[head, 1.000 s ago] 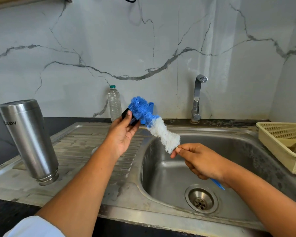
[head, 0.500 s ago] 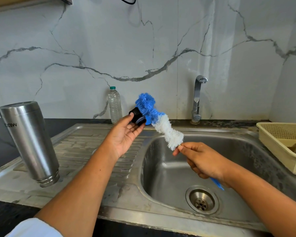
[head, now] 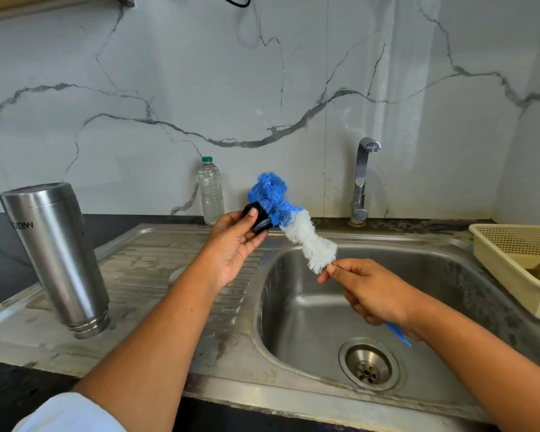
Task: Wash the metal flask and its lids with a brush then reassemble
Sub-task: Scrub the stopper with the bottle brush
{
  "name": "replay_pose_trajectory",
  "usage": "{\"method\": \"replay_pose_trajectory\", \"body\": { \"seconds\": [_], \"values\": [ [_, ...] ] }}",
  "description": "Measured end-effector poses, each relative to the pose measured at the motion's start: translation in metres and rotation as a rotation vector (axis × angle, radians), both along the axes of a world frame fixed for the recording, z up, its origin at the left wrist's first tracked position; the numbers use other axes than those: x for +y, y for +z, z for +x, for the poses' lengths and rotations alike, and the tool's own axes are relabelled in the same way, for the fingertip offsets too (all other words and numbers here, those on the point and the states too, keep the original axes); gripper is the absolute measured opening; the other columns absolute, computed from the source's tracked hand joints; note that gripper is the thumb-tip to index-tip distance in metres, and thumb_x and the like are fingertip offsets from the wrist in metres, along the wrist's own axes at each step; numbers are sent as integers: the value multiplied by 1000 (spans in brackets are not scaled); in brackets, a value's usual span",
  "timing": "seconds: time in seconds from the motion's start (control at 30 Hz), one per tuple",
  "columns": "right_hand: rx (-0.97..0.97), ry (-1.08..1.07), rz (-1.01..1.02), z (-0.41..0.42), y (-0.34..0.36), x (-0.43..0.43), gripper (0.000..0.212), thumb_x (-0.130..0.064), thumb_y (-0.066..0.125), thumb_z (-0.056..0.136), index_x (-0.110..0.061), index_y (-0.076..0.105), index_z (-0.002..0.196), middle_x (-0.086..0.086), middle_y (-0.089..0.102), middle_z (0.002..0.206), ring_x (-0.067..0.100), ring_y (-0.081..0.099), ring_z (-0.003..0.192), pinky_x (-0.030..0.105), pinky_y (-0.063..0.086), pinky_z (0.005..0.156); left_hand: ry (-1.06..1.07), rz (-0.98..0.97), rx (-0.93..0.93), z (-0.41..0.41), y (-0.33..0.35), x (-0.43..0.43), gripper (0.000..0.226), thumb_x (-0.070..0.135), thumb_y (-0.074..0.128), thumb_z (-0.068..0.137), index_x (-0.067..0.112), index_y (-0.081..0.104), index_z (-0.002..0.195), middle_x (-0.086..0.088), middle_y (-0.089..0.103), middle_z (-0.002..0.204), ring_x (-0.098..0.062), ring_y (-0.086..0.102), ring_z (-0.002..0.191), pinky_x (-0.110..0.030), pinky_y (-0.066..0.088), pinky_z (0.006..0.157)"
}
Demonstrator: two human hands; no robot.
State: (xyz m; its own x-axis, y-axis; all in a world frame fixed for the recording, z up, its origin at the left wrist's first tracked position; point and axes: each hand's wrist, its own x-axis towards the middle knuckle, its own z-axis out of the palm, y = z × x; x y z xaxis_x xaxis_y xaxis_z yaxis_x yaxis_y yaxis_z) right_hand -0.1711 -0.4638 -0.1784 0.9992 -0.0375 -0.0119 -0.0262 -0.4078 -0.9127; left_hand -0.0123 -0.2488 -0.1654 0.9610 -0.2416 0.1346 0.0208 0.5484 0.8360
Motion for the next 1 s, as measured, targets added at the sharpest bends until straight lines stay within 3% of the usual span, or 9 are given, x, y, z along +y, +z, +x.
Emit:
{"method": "replay_pose_trajectory", "body": {
  "seconds": [0.13,0.27,0.43,0.6,0.67,0.83,1.0],
  "values": [
    [8,26,-35,-3,1,0,31,-38,45,108,-23,72,103,-1,29,57,12,22,47,27,19,43,67,-35,16,5,1,6,23,12,69,97,2,61,116,-20,73,118,-23,77,98,-38,62,90],
    [-22,3,-25,-1,1,3,30,-35,45,108,-22,71,103,-2,29,56,12,21,47,27,19,43,-25,122,-20,-3,-3,-2,35,9,68,96,-3,56,126,-23,72,120,-25,77,98,-39,62,89],
    [-1,40,-40,-4,1,1,31,-40,45,107,-24,72,102,-2,29,57,12,21,48,28,19,43,112,-19,11,6,3,5,33,16,70,96,-1,59,122,-20,73,118,-22,77,98,-32,63,83],
    [-26,27,-34,-1,0,2,31,-39,46,107,-25,72,101,-1,29,57,12,22,49,28,19,44,-20,205,-57,-4,-4,-2,34,10,73,90,0,57,118,-23,70,124,-26,76,100,-40,63,89],
    [-30,29,-24,-2,2,1,31,-39,46,107,-25,73,101,-1,28,58,13,21,49,28,19,44,29,127,-57,-4,-1,-5,29,11,70,94,0,57,118,-23,71,122,-26,76,101,-40,62,90],
    [-16,59,-72,-2,0,2,32,-41,45,107,-28,73,97,0,29,56,13,22,47,27,20,43,122,-73,30,5,1,6,58,20,74,89,-5,51,137,-21,72,122,-27,75,106,-35,63,85],
    [-35,37,-21,-1,0,2,32,-40,45,107,-25,73,99,-1,28,56,13,21,47,27,19,44,14,-80,83,-3,5,2,42,22,78,80,0,64,113,-19,75,113,-26,76,102,-33,63,85]
  ]
}}
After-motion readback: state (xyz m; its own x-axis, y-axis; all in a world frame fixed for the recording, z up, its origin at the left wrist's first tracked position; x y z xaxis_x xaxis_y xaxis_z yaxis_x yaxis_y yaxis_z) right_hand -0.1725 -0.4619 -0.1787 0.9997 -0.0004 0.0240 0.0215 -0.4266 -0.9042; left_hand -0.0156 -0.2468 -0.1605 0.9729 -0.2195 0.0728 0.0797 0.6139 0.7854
